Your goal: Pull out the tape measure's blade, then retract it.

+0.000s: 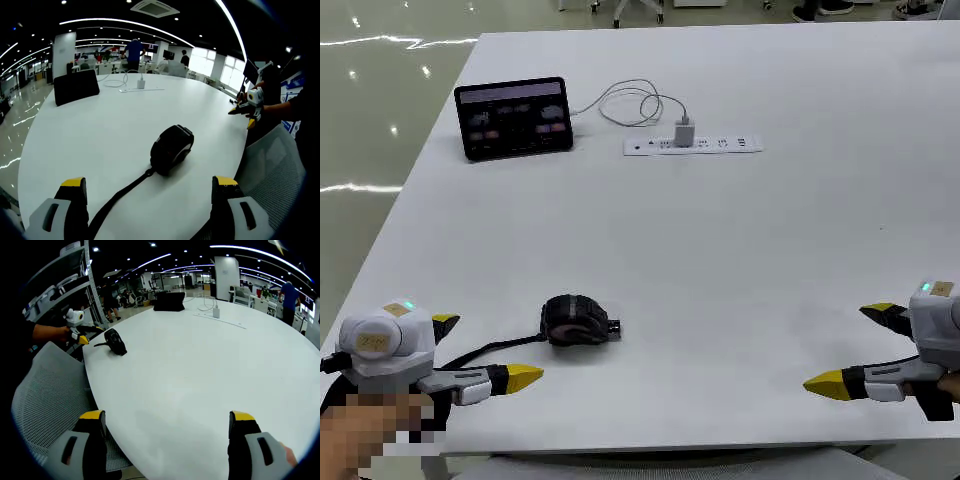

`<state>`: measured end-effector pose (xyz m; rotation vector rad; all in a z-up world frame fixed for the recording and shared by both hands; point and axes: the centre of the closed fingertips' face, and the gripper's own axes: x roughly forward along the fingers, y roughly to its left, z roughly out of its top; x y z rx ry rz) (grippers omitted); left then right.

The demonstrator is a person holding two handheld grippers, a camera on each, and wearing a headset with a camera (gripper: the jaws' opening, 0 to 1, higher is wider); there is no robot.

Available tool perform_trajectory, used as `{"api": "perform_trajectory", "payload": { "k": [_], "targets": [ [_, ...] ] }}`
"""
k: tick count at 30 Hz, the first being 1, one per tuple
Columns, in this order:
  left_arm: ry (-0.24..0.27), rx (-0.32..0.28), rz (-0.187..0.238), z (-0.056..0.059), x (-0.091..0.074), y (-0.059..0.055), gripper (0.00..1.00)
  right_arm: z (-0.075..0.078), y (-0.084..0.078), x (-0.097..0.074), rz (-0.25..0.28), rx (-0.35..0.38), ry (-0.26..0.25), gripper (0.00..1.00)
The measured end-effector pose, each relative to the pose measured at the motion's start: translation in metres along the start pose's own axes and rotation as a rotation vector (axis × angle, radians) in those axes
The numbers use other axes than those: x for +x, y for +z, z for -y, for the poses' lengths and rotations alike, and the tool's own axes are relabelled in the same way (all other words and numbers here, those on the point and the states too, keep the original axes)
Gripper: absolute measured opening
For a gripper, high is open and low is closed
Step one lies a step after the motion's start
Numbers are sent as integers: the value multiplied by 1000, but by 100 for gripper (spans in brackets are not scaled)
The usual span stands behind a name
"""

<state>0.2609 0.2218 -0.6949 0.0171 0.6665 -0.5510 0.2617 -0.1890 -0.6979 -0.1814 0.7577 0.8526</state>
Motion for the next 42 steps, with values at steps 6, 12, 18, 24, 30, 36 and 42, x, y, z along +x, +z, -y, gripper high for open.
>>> {"api": "perform_trajectory", "payload": {
  "k": [6,12,18,24,30,36,42],
  "targets": [
    [-3,0,-3,0,0,0,100,0,0,0,-1,2,-1,98],
    [-10,-4,4,0,0,2,100,0,1,-1,2,4,1,96],
    [-23,2,-2,1,1,4,100,2,3,-1,8,-4,-4,97],
    [-39,40,31,3,1,13,100,4,7,-3,12,-13,-9,97],
    [-42,32,-38,0,5,8,100,7,11,-2,8,-21,-9,97],
    [-58,68,-49,1,8,11,100,6,14,2,3,-31,0,98],
    [-109,152,-66,12,16,15,100,0,21,11,10,-33,25,99]
  ]
}}
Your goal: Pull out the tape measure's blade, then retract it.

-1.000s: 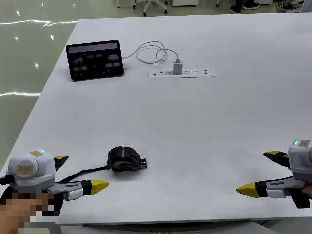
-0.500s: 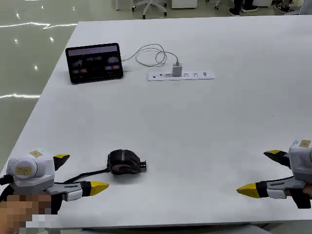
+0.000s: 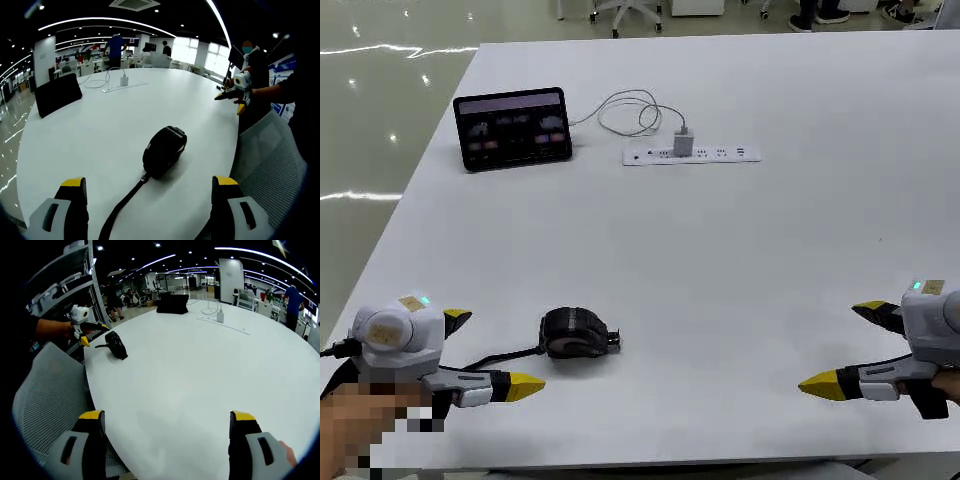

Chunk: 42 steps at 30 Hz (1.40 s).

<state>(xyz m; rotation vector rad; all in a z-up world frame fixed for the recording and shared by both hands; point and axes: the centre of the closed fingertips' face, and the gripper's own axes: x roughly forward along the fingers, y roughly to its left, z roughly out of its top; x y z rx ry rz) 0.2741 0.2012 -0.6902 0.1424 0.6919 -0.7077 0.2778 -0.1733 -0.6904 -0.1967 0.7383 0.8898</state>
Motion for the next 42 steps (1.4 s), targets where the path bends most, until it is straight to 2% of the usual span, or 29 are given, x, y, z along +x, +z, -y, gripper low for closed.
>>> {"api": "perform_trajectory", "payload": {
  "k": [8,11,14,19,20,29,30,37,42],
  "targets": [
    [-16,75,-19,-2,10,10,100,-6,11,12,-2,-36,29,99],
    [-29,94,-34,-2,13,13,92,-8,17,17,-2,-48,37,99],
    [-48,118,-44,-2,18,16,93,-11,21,23,-7,-65,50,98],
    [-110,165,-91,4,26,19,93,-18,28,35,-17,-98,76,97],
    [-113,191,-98,3,28,20,93,-19,30,38,-19,-105,82,97],
    [-182,289,-168,7,44,28,91,-27,43,55,-30,-164,118,95],
    [-199,305,-184,9,46,28,89,-28,46,58,-26,-181,119,95],
    [-238,385,-223,16,59,33,82,-36,58,73,-23,-201,144,94],
    [-267,409,-250,22,65,32,74,-42,67,85,-22,-216,162,92]
  ]
}}
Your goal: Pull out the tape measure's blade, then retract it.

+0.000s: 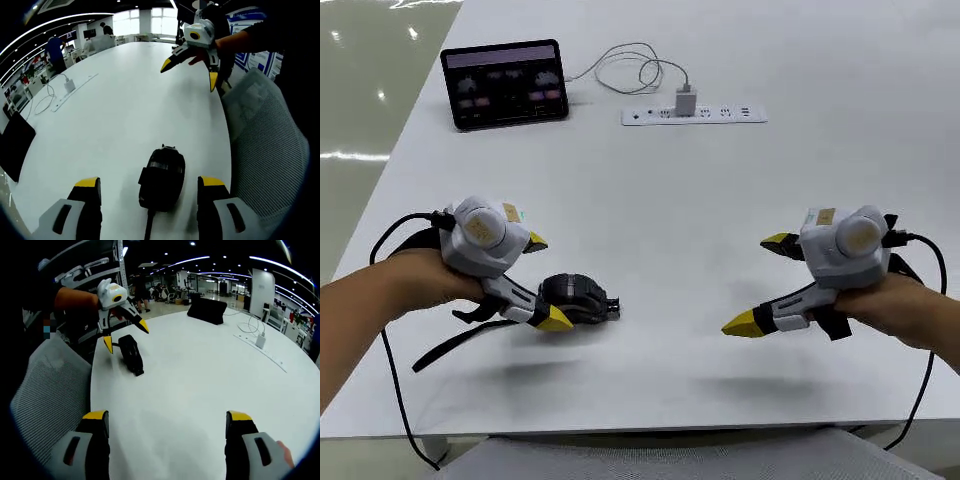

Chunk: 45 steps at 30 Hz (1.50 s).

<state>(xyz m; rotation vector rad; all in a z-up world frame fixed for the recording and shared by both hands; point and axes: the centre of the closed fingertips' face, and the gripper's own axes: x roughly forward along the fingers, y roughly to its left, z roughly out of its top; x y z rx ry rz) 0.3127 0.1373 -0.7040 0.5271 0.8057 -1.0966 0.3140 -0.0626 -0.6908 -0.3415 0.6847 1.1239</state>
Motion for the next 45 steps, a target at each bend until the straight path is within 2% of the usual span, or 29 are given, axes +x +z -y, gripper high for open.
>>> {"api": "perform_trajectory", "payload": {
  "k": [5,10,20,22,24,25,26,27,34,39,45],
  "targets": [
    [-34,52,-44,7,7,-3,69,-4,6,13,-16,-45,29,91],
    [-73,76,-79,14,13,-7,62,-13,15,24,-25,-89,64,91],
    [-102,126,-122,16,21,-2,51,-22,34,42,-19,-140,111,91],
    [-117,143,-141,18,22,-5,46,-26,38,44,-9,-124,127,91],
    [-125,153,-144,20,23,-5,38,-27,39,47,-17,-145,126,89],
    [-104,182,-150,16,23,-5,36,-28,40,48,-16,-148,130,89],
    [-123,214,-150,19,24,-6,35,-29,40,50,-17,-150,137,89],
    [-125,206,-150,21,24,-6,35,-30,40,51,-20,-154,141,89],
    [-139,248,-176,21,25,-8,34,-36,43,62,-27,-175,165,84],
    [-133,231,-179,20,25,-9,34,-43,46,71,-30,-190,185,82],
    [-119,221,-206,20,26,-10,34,-49,44,84,-39,-200,201,79]
  ]
}}
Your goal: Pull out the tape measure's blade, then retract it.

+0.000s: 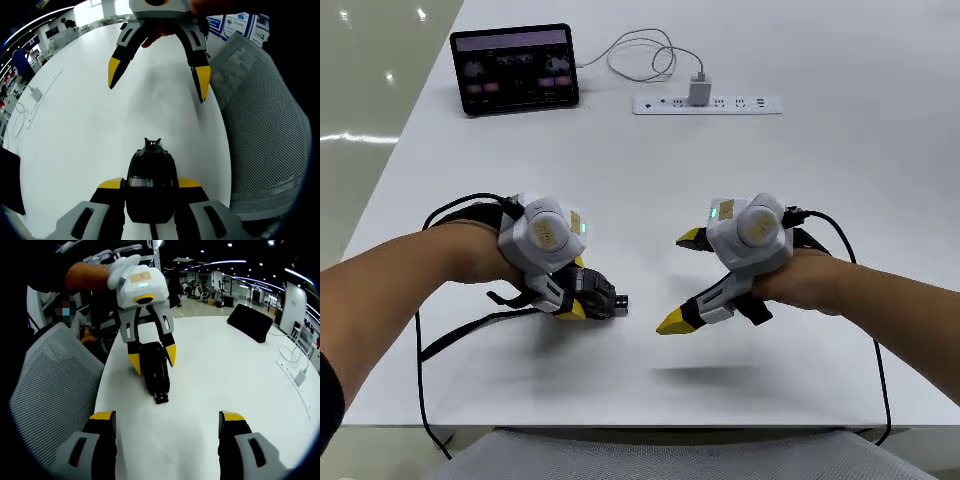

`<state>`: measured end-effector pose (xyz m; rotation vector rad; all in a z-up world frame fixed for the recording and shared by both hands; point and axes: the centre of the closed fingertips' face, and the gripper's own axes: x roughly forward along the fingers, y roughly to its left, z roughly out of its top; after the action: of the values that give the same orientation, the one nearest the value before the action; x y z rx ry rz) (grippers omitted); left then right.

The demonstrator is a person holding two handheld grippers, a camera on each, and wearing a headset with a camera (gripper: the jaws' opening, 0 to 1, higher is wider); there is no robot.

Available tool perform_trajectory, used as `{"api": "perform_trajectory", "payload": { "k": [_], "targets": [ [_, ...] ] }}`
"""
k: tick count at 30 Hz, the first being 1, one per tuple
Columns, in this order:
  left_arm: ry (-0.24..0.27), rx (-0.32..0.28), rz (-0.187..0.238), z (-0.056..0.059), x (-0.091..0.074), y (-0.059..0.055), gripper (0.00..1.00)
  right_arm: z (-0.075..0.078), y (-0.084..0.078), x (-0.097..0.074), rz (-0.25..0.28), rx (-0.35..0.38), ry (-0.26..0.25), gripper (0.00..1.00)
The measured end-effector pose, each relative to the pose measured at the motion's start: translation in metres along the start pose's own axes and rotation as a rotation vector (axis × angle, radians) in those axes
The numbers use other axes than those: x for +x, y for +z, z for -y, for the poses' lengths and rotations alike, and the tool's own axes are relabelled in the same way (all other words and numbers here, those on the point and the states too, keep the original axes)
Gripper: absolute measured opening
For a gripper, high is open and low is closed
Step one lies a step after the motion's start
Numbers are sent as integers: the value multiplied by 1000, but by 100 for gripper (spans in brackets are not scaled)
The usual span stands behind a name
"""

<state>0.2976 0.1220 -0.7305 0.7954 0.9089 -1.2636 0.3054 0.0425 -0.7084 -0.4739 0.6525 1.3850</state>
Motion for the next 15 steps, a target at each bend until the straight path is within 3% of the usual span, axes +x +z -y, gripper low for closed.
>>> {"api": "perform_trajectory", "payload": {
  "k": [7,15],
  "targets": [
    [5,-5,2,0,-1,-1,34,6,1,15,2,13,-13,87],
    [-6,-14,5,-1,0,-1,34,1,5,27,14,-33,14,72]
  ]
}}
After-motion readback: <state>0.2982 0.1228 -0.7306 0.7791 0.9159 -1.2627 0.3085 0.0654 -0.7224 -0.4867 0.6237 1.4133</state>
